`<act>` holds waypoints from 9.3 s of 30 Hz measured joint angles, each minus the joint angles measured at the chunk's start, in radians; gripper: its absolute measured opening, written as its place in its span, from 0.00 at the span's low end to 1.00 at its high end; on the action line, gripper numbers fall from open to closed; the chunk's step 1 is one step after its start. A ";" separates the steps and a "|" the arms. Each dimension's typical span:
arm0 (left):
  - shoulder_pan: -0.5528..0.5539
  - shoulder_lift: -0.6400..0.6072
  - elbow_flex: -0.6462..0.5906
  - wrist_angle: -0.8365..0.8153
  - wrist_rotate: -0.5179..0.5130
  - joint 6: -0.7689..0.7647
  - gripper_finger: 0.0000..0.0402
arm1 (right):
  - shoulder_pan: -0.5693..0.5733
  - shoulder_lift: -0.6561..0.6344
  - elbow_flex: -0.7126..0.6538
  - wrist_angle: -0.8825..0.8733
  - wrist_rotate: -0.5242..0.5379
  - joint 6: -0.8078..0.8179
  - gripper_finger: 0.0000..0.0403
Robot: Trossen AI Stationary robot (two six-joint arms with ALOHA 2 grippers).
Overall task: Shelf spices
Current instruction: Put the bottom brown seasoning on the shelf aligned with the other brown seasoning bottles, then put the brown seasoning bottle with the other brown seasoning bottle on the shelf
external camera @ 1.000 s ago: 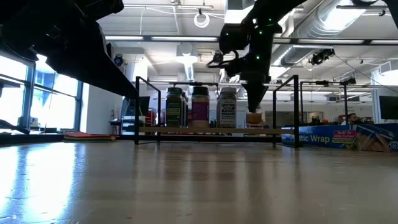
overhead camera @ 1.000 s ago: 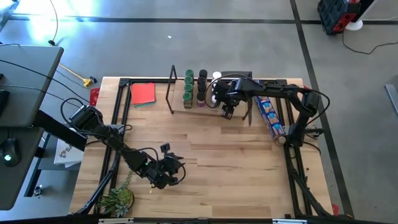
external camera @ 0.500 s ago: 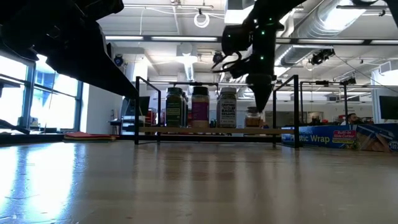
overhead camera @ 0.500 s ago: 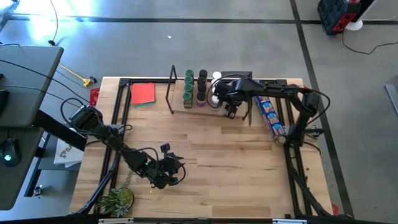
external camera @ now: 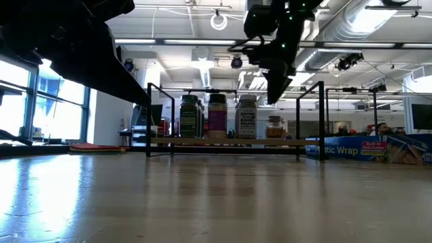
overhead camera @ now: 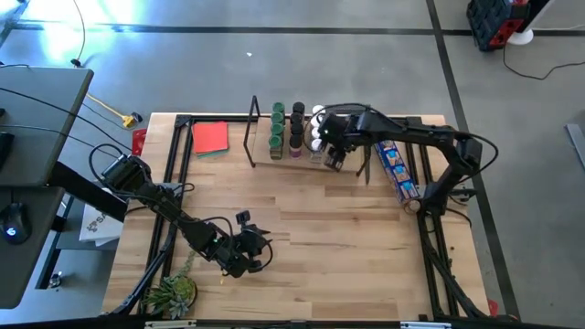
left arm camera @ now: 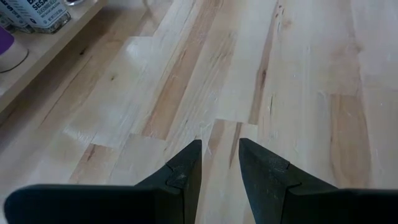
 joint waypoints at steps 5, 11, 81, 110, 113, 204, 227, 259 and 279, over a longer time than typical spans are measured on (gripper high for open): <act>0.000 0.000 0.000 0.001 0.000 0.000 0.26 | -0.027 0.039 0.000 0.025 -0.047 0.013 0.21; 0.000 0.000 0.000 0.001 0.000 0.000 0.26 | -0.032 0.044 0.000 -0.043 -0.048 0.018 0.17; 0.000 0.000 0.000 0.004 0.022 -0.010 0.26 | 0.294 -0.348 -0.069 -0.302 0.112 0.235 0.16; 0.021 0.000 0.000 0.119 0.020 0.149 0.26 | 0.816 -0.429 -0.669 -0.425 -0.173 1.301 0.22; 0.021 0.000 0.001 0.129 0.021 0.164 0.26 | 0.815 -0.378 -0.678 -0.446 -0.173 1.306 0.22; 0.019 -0.001 0.002 0.157 0.053 0.166 0.26 | 0.975 -0.163 -0.109 -0.602 0.140 0.995 0.53; 0.018 -0.001 0.002 0.157 0.053 0.156 0.26 | 0.812 -0.429 -0.694 -0.094 0.029 1.107 0.74; 0.020 -0.001 0.002 0.157 0.052 0.155 0.26 | 0.373 -0.170 -0.118 -0.093 0.013 0.534 0.38; 0.012 -0.001 0.002 0.157 0.052 0.146 0.26 | 0.040 0.059 -0.026 -0.128 -0.006 0.208 0.45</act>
